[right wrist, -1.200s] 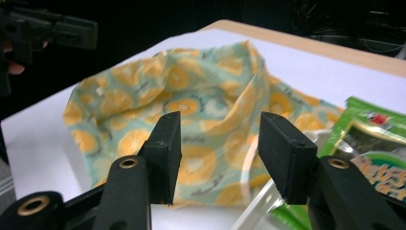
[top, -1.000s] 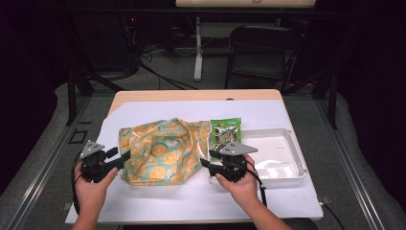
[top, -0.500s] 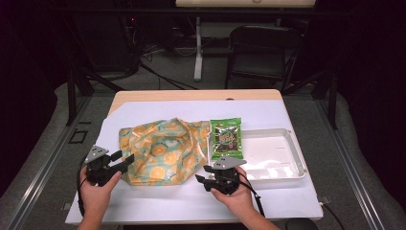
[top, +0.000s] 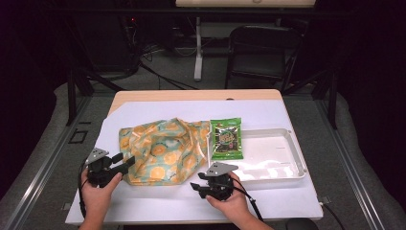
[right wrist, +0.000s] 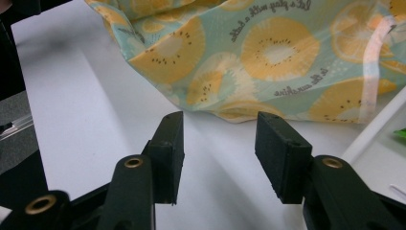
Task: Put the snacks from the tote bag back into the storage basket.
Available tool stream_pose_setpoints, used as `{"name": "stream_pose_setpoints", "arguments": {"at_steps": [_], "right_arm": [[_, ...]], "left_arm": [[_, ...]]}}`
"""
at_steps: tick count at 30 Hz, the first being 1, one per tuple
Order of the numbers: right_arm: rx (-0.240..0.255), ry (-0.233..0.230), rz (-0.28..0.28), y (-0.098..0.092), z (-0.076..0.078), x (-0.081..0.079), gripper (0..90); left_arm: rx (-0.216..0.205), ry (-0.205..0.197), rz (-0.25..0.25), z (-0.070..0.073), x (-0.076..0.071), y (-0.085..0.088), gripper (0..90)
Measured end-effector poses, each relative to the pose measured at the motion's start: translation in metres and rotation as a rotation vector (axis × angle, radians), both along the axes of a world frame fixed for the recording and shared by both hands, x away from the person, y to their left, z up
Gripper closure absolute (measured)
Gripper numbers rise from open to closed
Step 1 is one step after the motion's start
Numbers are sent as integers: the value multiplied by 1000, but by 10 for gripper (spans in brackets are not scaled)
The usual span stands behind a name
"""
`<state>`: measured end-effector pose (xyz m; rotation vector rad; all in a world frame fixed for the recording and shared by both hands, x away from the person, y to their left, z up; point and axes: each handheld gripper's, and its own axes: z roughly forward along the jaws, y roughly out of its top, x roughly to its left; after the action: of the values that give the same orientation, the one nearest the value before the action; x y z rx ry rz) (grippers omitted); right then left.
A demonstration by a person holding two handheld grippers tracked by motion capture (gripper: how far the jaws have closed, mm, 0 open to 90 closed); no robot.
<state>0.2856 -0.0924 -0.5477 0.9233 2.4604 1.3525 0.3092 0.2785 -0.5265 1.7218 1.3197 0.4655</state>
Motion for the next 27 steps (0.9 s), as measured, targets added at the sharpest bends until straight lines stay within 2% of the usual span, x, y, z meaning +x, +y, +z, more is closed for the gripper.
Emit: {"name": "stream_pose_setpoints", "arguments": {"at_steps": [9, 27], "right_arm": [[-15, 11, 9, 3, -5, 0, 533], [-11, 22, 21, 6, -8, -1, 531]], "left_arm": [[2, 1, 4, -1, 0, 1, 429], [4, 5, 9, -2, 1, 1, 426]]}}
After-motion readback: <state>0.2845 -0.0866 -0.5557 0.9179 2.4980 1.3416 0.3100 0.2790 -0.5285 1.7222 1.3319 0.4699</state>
